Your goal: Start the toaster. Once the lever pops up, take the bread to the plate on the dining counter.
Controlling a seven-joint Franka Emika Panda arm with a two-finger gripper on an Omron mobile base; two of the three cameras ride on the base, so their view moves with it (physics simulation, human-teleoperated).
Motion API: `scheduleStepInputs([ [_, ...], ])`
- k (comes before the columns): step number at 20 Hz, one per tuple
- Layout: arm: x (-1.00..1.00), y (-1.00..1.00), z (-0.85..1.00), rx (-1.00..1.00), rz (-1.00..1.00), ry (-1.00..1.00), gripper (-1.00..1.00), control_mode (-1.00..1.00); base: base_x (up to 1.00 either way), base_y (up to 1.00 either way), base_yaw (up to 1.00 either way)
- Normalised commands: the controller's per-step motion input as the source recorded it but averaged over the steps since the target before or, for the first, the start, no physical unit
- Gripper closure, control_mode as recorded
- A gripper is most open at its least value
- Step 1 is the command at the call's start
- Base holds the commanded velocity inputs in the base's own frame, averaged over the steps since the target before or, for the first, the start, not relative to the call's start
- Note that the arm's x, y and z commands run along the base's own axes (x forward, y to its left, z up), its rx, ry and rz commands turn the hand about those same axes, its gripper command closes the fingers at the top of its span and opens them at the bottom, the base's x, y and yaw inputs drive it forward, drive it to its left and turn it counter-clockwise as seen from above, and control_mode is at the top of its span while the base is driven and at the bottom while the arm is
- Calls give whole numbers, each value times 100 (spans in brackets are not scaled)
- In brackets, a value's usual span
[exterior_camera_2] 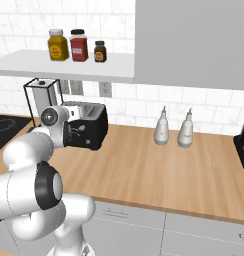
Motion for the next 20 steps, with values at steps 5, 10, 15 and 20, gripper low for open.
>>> scheduleStepInputs([
  [5, 0, 0, 0, 0, 0, 0, -100, -100, 0, 0, 0],
  [10, 0, 0, 0, 0, 0, 0, -100, -100, 0, 0, 0],
  [15, 0, 0, 0, 0, 0, 0, -100, -100, 0, 0, 0],
  [20, 0, 0, 0, 0, 0, 0, -100, -100, 0, 0, 0],
])
